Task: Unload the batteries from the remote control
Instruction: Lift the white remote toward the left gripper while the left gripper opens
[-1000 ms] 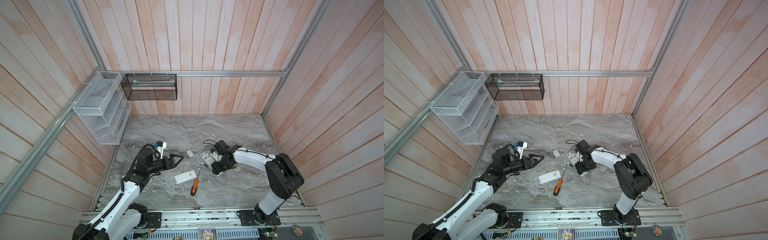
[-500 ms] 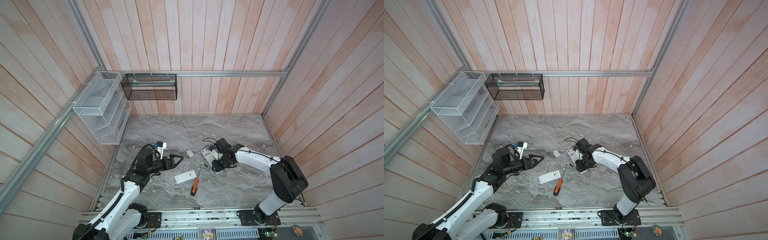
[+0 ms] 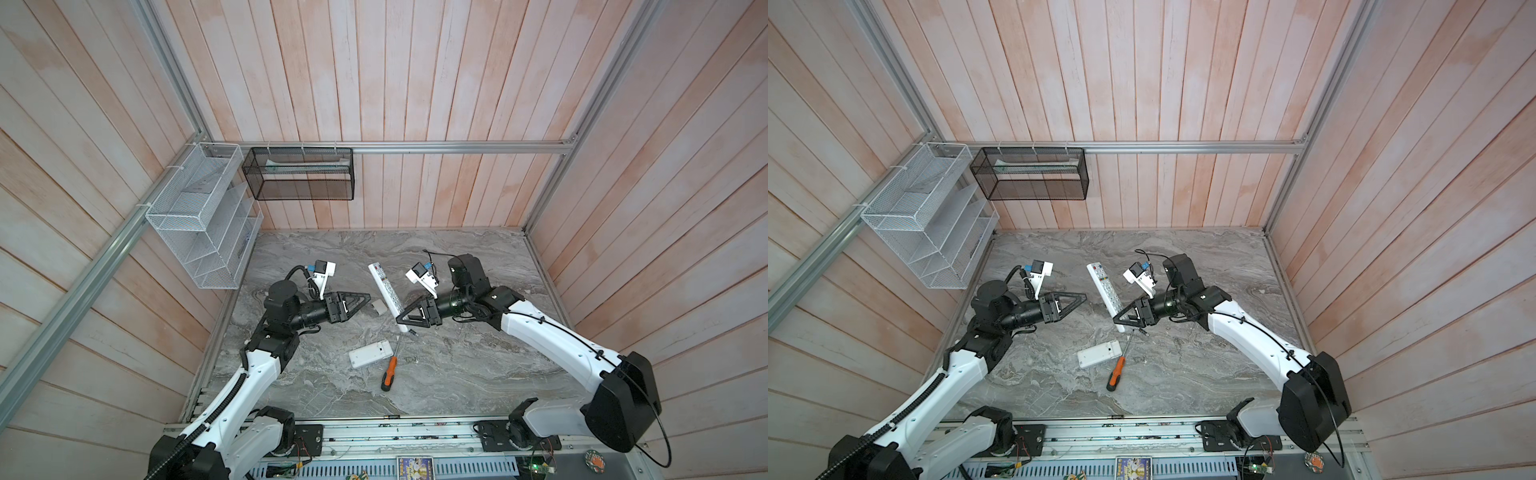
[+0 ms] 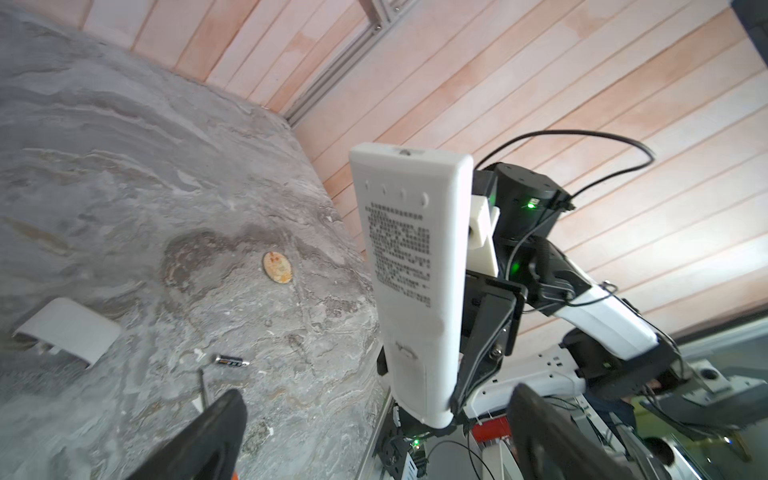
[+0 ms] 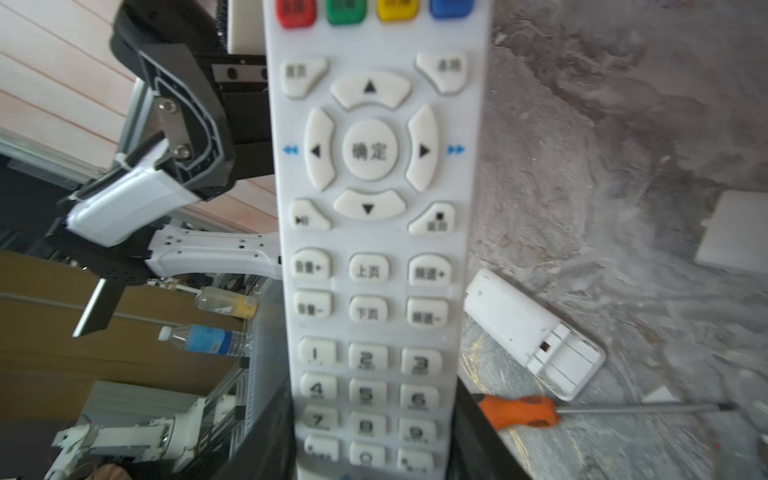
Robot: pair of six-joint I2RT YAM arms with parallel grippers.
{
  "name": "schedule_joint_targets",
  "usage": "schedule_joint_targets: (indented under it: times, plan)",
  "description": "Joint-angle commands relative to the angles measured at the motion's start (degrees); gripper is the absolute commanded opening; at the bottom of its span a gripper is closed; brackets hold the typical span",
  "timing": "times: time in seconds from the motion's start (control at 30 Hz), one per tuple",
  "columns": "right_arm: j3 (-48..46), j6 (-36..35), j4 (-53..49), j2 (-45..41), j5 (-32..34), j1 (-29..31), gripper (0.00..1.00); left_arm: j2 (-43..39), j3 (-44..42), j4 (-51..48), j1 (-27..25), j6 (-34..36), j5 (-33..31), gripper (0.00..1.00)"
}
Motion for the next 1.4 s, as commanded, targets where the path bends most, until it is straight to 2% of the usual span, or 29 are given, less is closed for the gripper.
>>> schedule_joint_targets:
  times: [0.0,0.17,0.57,0.8,0.97,1.0,1.07,1.2,1.27,1.33,1.37]
  plan:
    - [-0.8,7.3,10.3,-1.6,-11.1,0.6,0.24,0.1,-0.8,17.1,0.2,-8.8,5.3,1.0]
    - [-0.9,10.4,13.6,-1.3,-13.8,1.0,0.24,0.6,-1.2,28.0,-0.5,-15.2,6.4,1.0]
    - [-0.8,13.2,17.6,0.1,-14.2,4.1,0.22,6.9,3.1,31.6,-4.8,-15.9,4.4,1.0]
    - [-1.4,13.9,18.7,1.1,-14.3,4.1,0.22,7.2,3.1,34.3,-5.7,-16.9,3.2,0.73]
    - [-1.3,13.8,18.5,1.7,-13.7,4.0,0.23,6.8,2.9,33.5,-5.8,-16.6,2.9,0.38]
    - [-1.2,13.7,18.3,1.7,-13.2,3.9,0.25,6.7,3.0,33.0,-5.8,-16.4,2.9,0.34]
    - [-1.1,13.4,17.6,1.5,-12.4,3.4,0.29,6.5,3.1,31.5,-5.8,-16.0,2.6,0.31]
    - [-0.5,11.0,14.1,-0.6,-7.6,0.8,0.56,5.9,4.0,25.3,-5.8,-13.5,1.1,0.31]
    - [1.2,7.0,8.1,-2.4,-0.6,-0.6,0.66,5.4,4.9,18.5,-5.6,-11.1,-1.2,0.31]
    - [4.4,1.2,-0.4,-4.5,13.1,-0.4,0.74,5.3,6.0,9.0,-5.1,-9.0,-5.1,0.31]
    - [5.1,0.0,-2.1,-5.4,17.6,-0.4,0.75,5.4,6.1,5.5,-4.6,-9.0,-6.5,0.3]
